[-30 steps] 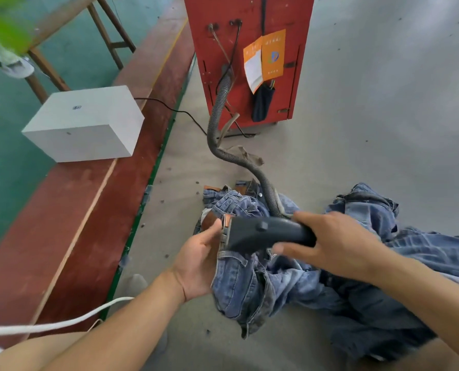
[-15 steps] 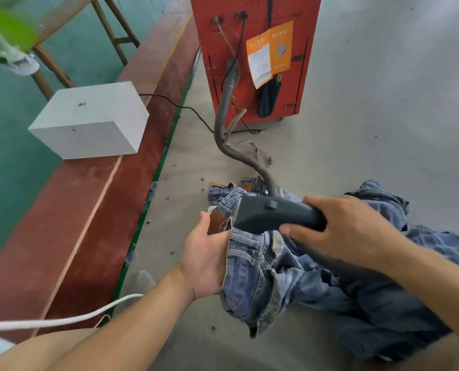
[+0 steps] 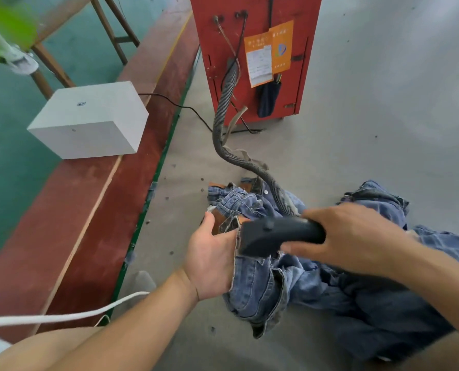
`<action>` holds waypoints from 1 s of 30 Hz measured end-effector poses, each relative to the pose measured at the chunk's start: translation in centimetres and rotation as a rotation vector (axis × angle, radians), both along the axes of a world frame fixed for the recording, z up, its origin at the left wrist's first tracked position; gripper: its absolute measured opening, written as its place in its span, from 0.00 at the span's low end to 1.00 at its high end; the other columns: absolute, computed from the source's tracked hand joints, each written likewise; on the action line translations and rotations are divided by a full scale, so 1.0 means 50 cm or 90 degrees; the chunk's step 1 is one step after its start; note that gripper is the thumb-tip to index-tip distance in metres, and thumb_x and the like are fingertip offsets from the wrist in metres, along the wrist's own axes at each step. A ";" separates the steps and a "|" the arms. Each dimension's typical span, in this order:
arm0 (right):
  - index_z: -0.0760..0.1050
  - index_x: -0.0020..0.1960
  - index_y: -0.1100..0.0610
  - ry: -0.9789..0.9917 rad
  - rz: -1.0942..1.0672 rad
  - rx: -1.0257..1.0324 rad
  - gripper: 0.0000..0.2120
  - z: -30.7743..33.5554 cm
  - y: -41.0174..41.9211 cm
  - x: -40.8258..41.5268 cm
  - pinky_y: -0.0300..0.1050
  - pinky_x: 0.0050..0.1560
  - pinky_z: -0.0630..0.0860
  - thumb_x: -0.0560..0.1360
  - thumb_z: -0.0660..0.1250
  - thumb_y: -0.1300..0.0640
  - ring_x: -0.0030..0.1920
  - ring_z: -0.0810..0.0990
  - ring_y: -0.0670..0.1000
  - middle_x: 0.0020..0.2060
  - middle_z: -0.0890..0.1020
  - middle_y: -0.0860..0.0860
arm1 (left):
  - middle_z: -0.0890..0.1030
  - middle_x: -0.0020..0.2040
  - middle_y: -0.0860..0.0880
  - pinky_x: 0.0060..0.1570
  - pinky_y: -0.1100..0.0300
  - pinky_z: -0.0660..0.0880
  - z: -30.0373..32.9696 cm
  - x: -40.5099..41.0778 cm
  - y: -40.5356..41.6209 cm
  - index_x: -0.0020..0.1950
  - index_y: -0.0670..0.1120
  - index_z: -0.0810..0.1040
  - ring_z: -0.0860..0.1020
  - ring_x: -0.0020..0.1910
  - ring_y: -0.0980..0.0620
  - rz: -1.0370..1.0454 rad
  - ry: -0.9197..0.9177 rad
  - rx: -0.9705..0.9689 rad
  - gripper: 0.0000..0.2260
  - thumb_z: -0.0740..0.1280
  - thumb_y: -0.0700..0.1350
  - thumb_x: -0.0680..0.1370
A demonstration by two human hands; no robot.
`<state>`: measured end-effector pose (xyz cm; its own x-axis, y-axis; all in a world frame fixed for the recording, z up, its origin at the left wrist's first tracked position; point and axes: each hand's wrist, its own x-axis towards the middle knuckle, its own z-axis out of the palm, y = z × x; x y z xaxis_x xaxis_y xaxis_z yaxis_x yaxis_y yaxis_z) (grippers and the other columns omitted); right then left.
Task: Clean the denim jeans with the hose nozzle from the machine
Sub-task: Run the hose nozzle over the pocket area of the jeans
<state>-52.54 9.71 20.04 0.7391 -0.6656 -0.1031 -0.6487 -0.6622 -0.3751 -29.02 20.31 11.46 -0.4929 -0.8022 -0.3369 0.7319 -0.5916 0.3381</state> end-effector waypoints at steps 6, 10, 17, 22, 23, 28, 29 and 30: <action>0.71 0.43 0.40 -0.064 -0.116 0.060 0.27 -0.009 -0.027 0.010 0.31 0.23 0.68 0.65 0.54 0.19 0.30 0.79 0.36 0.31 0.81 0.38 | 0.64 0.79 0.33 0.80 0.38 0.52 -0.024 0.019 0.005 0.80 0.38 0.64 0.62 0.79 0.33 0.002 -0.099 0.066 0.53 0.45 0.81 0.74; 0.72 0.45 0.38 -0.029 -0.123 0.017 0.28 -0.002 -0.120 -0.057 0.43 0.30 0.71 0.63 0.55 0.18 0.29 0.78 0.41 0.28 0.79 0.43 | 0.79 0.66 0.33 0.71 0.41 0.72 -0.033 0.036 0.011 0.67 0.39 0.81 0.79 0.66 0.34 0.016 -0.319 0.156 0.42 0.61 0.76 0.75; 0.67 0.52 0.33 0.228 0.033 0.056 0.13 -0.067 -0.117 -0.106 0.50 0.51 0.78 0.74 0.67 0.32 0.47 0.78 0.45 0.42 0.77 0.38 | 0.80 0.65 0.32 0.71 0.36 0.70 -0.049 0.033 0.028 0.64 0.37 0.82 0.78 0.66 0.33 0.047 -0.392 0.240 0.20 0.68 0.47 0.77; 0.67 0.54 0.40 0.230 0.106 0.024 0.12 -0.087 -0.050 -0.073 0.46 0.48 0.71 0.78 0.67 0.37 0.48 0.76 0.44 0.47 0.77 0.38 | 0.83 0.58 0.32 0.58 0.40 0.80 -0.062 0.023 0.026 0.57 0.38 0.85 0.84 0.54 0.36 0.079 -0.424 0.245 0.15 0.61 0.45 0.85; 0.68 0.55 0.40 0.198 0.120 0.015 0.12 -0.091 -0.031 -0.062 0.45 0.49 0.70 0.78 0.66 0.37 0.49 0.76 0.44 0.48 0.77 0.38 | 0.82 0.59 0.31 0.60 0.38 0.79 -0.060 0.020 0.025 0.59 0.38 0.83 0.83 0.56 0.35 0.077 -0.440 0.241 0.15 0.60 0.44 0.85; 0.71 0.59 0.41 0.034 0.091 0.079 0.13 -0.093 0.013 -0.025 0.44 0.51 0.74 0.79 0.67 0.37 0.48 0.77 0.43 0.49 0.79 0.38 | 0.81 0.63 0.32 0.67 0.35 0.72 -0.050 0.007 0.017 0.61 0.43 0.83 0.81 0.57 0.36 0.043 -0.545 0.227 0.15 0.63 0.51 0.85; 0.72 0.58 0.41 0.014 0.062 0.105 0.13 -0.087 0.005 -0.025 0.41 0.49 0.74 0.79 0.68 0.38 0.47 0.78 0.41 0.48 0.79 0.38 | 0.82 0.61 0.33 0.67 0.37 0.72 -0.050 0.007 0.018 0.62 0.42 0.82 0.81 0.58 0.36 0.034 -0.554 0.221 0.18 0.65 0.55 0.83; 0.72 0.58 0.41 0.005 0.035 0.117 0.12 -0.081 -0.008 -0.029 0.38 0.46 0.74 0.78 0.69 0.38 0.45 0.78 0.40 0.46 0.79 0.38 | 0.83 0.60 0.34 0.67 0.38 0.73 -0.050 0.008 0.019 0.63 0.42 0.82 0.81 0.59 0.36 0.020 -0.557 0.212 0.20 0.68 0.56 0.80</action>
<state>-53.97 9.31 16.00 0.7723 -0.5941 -0.2250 -0.6171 -0.6174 -0.4878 -28.64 21.28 8.94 0.0651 -0.6065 -0.7924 0.3150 -0.7410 0.5930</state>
